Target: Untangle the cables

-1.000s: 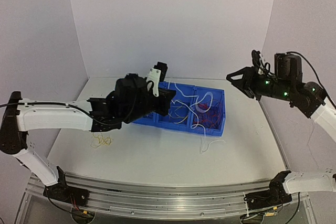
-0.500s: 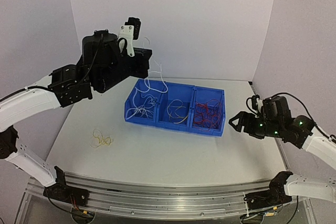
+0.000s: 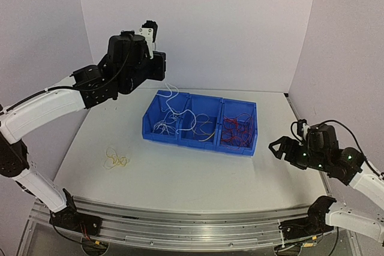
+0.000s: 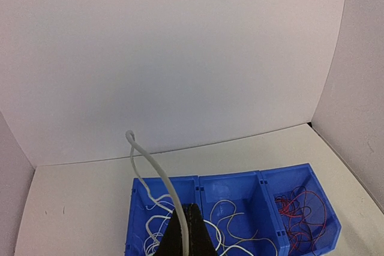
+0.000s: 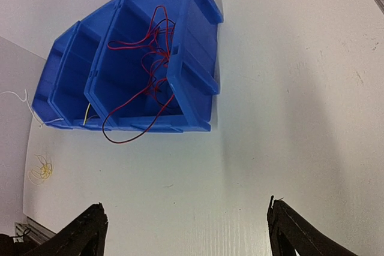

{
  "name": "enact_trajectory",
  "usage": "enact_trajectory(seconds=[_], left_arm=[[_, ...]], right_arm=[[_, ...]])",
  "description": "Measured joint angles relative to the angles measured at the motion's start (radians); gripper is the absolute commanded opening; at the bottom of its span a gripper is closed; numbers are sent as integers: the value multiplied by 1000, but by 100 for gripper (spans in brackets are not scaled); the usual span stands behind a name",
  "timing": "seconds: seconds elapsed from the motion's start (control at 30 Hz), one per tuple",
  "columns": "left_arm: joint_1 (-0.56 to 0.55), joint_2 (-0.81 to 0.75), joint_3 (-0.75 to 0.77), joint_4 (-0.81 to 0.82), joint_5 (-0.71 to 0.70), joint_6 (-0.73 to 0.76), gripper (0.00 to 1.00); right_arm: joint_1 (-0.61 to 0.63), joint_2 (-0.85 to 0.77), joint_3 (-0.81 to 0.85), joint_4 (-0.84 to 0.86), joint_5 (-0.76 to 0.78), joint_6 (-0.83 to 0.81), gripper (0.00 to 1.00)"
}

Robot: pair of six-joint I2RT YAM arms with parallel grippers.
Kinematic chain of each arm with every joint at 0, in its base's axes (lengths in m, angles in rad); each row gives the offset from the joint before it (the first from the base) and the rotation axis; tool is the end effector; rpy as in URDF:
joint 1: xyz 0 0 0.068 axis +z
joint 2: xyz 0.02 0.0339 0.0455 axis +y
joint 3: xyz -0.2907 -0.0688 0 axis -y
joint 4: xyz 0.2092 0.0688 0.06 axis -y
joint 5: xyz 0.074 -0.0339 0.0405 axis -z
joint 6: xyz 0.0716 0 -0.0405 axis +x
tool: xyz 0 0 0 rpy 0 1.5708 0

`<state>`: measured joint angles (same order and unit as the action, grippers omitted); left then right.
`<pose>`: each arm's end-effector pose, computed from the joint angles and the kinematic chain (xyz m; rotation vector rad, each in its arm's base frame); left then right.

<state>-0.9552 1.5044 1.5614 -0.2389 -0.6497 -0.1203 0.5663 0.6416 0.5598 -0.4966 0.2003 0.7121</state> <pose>0.2288 -0.2485 0.4517 0.2469 1.7028 -0.2275 0.1099 0.0530 0.2514 0.2771 2.1661 0.5284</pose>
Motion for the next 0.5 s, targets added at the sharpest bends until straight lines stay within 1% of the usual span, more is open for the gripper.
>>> enact_trajectory(seconds=[0.2,0.5], left_arm=[[41,63,63,2,20,7,0],[129,141,152,1,23,25,0]], right_arm=[[0,-43,-7,-15,21,3,91],[0,-38,-18,-41,43,3,92]])
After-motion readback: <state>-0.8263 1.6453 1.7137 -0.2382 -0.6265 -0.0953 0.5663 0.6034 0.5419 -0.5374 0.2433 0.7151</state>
